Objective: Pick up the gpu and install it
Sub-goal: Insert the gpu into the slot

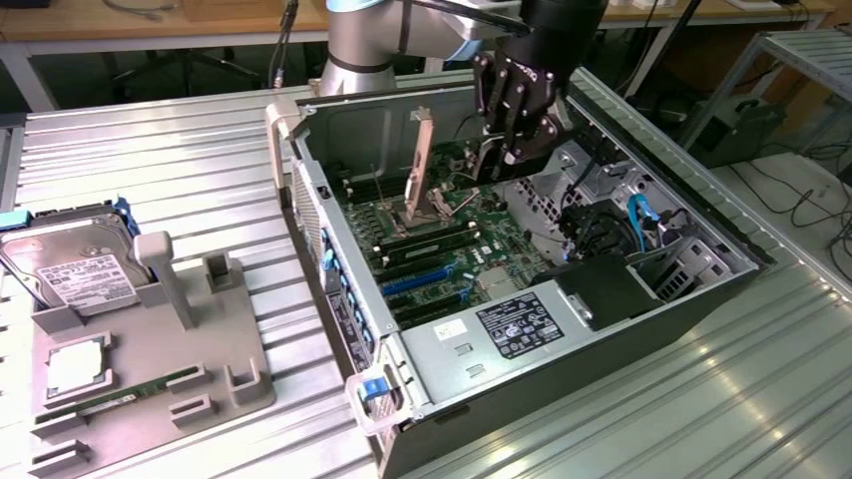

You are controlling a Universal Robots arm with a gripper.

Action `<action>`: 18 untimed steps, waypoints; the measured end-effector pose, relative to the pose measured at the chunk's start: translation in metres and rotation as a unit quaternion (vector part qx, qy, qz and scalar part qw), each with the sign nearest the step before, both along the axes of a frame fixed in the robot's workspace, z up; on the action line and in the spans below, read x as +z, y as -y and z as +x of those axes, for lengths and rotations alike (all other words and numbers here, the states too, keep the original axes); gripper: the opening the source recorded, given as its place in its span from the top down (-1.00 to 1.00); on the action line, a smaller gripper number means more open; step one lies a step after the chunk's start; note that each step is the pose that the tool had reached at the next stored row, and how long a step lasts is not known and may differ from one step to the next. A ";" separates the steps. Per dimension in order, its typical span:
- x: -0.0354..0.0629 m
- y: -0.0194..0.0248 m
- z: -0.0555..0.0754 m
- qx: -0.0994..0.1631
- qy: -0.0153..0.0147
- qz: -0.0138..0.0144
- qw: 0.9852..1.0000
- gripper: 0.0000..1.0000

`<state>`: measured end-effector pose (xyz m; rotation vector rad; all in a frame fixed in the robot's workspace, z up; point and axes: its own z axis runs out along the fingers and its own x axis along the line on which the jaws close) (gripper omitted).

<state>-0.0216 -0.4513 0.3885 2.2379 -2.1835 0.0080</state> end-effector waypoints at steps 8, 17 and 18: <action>-0.0060 0.0000 0.000 0.000 0.000 0.000 1.000 0.44; -0.0107 0.0000 0.000 0.000 0.000 0.000 1.000 0.44; -0.0111 0.0000 0.000 0.000 0.000 0.000 1.000 0.44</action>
